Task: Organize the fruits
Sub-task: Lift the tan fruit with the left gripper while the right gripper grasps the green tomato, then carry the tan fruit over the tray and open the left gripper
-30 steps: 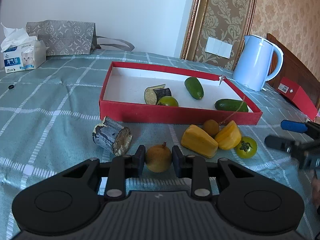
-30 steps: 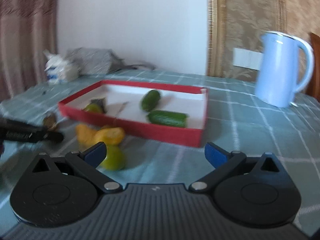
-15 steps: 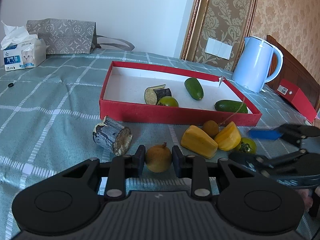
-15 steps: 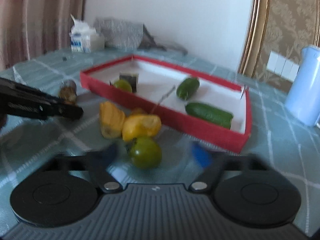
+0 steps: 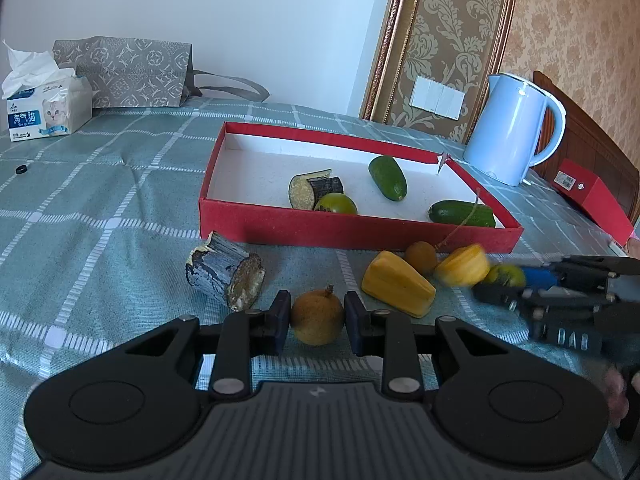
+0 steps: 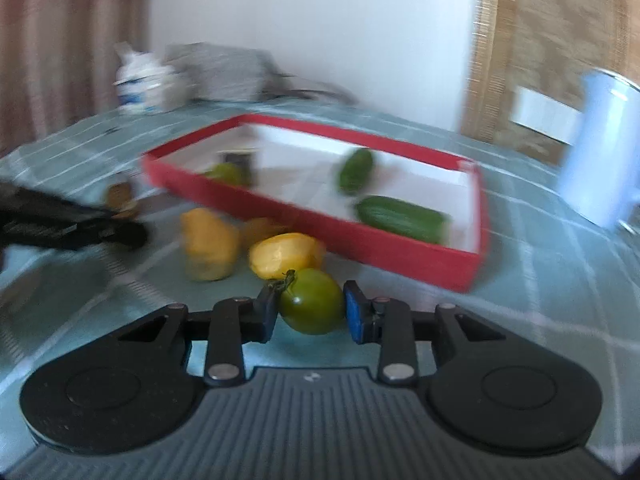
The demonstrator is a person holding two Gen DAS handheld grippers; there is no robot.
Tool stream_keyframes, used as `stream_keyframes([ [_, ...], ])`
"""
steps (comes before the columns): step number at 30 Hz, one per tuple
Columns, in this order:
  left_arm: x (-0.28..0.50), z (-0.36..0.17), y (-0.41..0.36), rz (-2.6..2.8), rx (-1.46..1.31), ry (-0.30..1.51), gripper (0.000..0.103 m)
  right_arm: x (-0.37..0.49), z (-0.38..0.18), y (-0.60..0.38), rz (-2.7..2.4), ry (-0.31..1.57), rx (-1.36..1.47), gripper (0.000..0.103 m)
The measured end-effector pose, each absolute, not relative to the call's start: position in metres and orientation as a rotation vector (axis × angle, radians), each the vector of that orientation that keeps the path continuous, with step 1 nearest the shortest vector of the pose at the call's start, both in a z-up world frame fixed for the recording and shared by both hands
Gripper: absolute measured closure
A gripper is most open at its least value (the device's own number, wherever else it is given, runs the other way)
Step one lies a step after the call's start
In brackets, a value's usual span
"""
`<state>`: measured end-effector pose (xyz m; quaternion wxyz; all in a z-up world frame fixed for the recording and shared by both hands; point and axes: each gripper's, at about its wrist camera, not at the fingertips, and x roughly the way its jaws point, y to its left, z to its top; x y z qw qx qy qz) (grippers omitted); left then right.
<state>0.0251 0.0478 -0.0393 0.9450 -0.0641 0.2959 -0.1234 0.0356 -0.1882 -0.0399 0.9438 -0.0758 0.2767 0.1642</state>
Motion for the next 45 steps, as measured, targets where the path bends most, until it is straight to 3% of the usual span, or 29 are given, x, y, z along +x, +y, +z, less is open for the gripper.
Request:
stream_keyframes([
  [7,0.025,-0.039,0.048,-0.250,-0.130,0.602,0.075,0.051,-0.042,-0.223,0.145,0.594,-0.034,0.071],
  [26,0.019,-0.014,0.036,-0.221,0.005,0.548,0.075,0.049,-0.041,-0.220,0.166,0.582,-0.049,0.071],
  [39,0.014,-0.027,0.031,-0.213,0.014,0.566,0.074,0.051,-0.042,-0.221,0.187,0.603,-0.038,0.071],
  [40,0.014,-0.027,0.032,-0.209,0.014,0.566,0.073,0.051,-0.042,-0.220,0.188,0.603,-0.039,0.071],
  [45,0.015,-0.030,0.035,-0.228,-0.025,0.590,0.045,0.052,-0.043,-0.221,0.196,0.610,-0.031,0.071],
])
